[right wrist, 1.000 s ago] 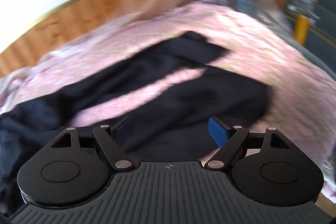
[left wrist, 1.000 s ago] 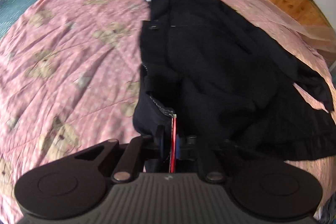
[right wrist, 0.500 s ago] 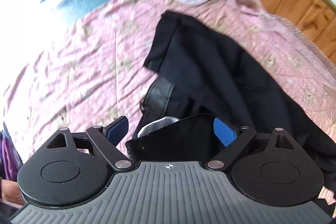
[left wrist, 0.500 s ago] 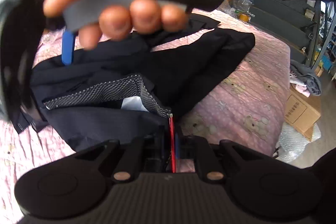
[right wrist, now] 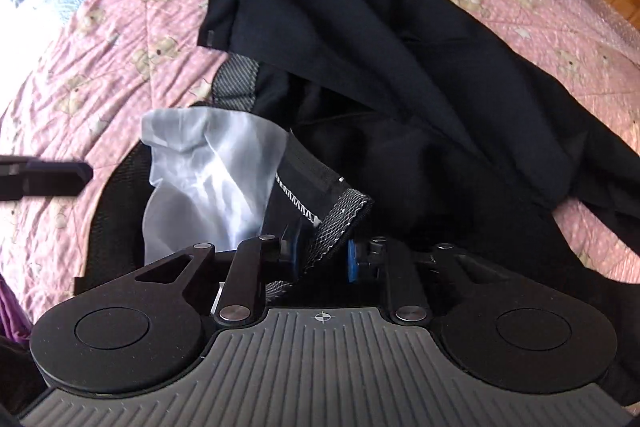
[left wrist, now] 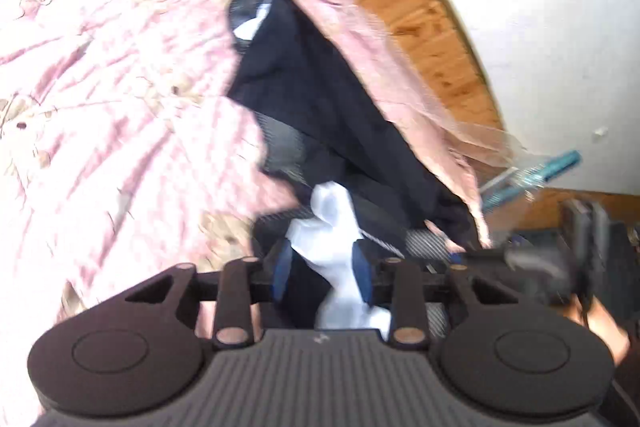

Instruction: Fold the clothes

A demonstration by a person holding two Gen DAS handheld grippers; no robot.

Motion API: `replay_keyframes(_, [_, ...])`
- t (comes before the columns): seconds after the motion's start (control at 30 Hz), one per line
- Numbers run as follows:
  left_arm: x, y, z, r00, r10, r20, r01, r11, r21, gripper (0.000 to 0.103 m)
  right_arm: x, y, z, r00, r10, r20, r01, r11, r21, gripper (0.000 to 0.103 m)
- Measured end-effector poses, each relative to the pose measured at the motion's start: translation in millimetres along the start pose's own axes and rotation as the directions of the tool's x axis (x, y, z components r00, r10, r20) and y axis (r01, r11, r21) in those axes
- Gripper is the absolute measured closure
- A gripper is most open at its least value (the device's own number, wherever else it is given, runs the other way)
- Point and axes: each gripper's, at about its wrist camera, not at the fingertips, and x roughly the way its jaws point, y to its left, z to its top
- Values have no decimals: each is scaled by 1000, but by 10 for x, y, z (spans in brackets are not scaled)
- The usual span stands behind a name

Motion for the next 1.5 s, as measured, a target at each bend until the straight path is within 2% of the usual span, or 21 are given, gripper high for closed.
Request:
replay_keyframes(0.13, [410,18,302,999,-8,-43,6,999,-44,55,-3,-118,-200,1000,-7,30,5,997,77,91])
replay_keyframes(0.23, [626,-49,359,996,38,-79,-39,999,-18,55,-65,-198,-298,998,14,65,-24,988,155,94])
replay_keyframes(0.27, [693,-71,371,994,57,-90,-58,998,-8,65,-86,-235,-322,997,17,74,-30,984,174,95])
replay_keyframes(0.3, [759,-94,383,992,76,-101,-76,997,3,93,-110,-259,-350,996,15,83,-30,982,185,96])
replay_keyframes(0.4, [862,-166,433,985,134,-108,-132,991,33,98,-191,-345,-404,994,10,112,-34,975,220,98])
replay_keyframes(0.5, [340,-153,632,985,171,30,-170,985,-14,99,-345,-403,-417,985,24,172,-68,964,258,101])
replay_keyframes(0.53, [49,-79,739,977,194,93,-190,980,-54,99,-429,-401,-414,978,41,207,-97,958,268,102])
replay_keyframes(0.6, [-443,128,907,942,282,184,-264,958,-115,98,-603,-330,-370,951,114,286,-196,941,276,102])
replay_keyframes(0.67, [-580,468,1022,880,441,177,-412,893,-179,97,-624,-145,-283,927,188,324,-275,928,251,100])
replay_keyframes(0.7, [-555,663,1063,861,490,138,-460,864,-204,97,-626,-47,-237,914,224,339,-313,920,235,96])
replay_keyframes(0.77, [-449,1021,1081,868,495,41,-470,845,-255,94,-447,179,-152,917,252,310,-323,924,204,70])
replay_keyframes(0.83, [-586,1085,1050,881,468,72,-434,859,-271,90,-262,332,-132,939,244,242,-292,938,188,67])
replay_keyframes(0.9, [-766,1008,962,875,465,135,-424,870,-253,82,-227,343,-171,942,243,232,-287,941,178,65])
replay_keyframes(0.93, [-856,966,913,870,464,168,-419,875,-242,75,-218,342,-193,942,243,230,-285,943,174,59])
replay_keyframes(1.0, [-1010,883,807,866,454,209,-416,886,-205,73,-200,288,-238,949,219,228,-262,948,178,51])
replay_keyframes(1.07, [-1118,734,704,880,417,229,-401,909,-114,72,-192,114,-319,961,160,224,-211,950,228,47])
replay_keyframes(1.13, [-1126,511,555,908,354,222,-366,931,11,64,-199,-127,-455,972,100,213,-165,935,313,44])
replay_keyframes(1.17, [-1121,392,475,923,322,213,-343,936,74,57,-195,-299,-544,977,74,202,-145,918,369,44])
replay_keyframes(1.23, [-1001,188,339,937,291,192,-321,935,149,51,-197,-764,-858,984,22,176,-113,843,525,43])
replay_keyframes(1.4, [-629,-298,16,961,242,135,-272,914,301,37,-400,-1886,-1823,981,-126,149,-58,541,839,40])
replay_keyframes(1.5, [-405,-589,-177,972,216,97,-237,891,387,23,-635,-2464,-2345,960,-252,119,-9,399,917,35])
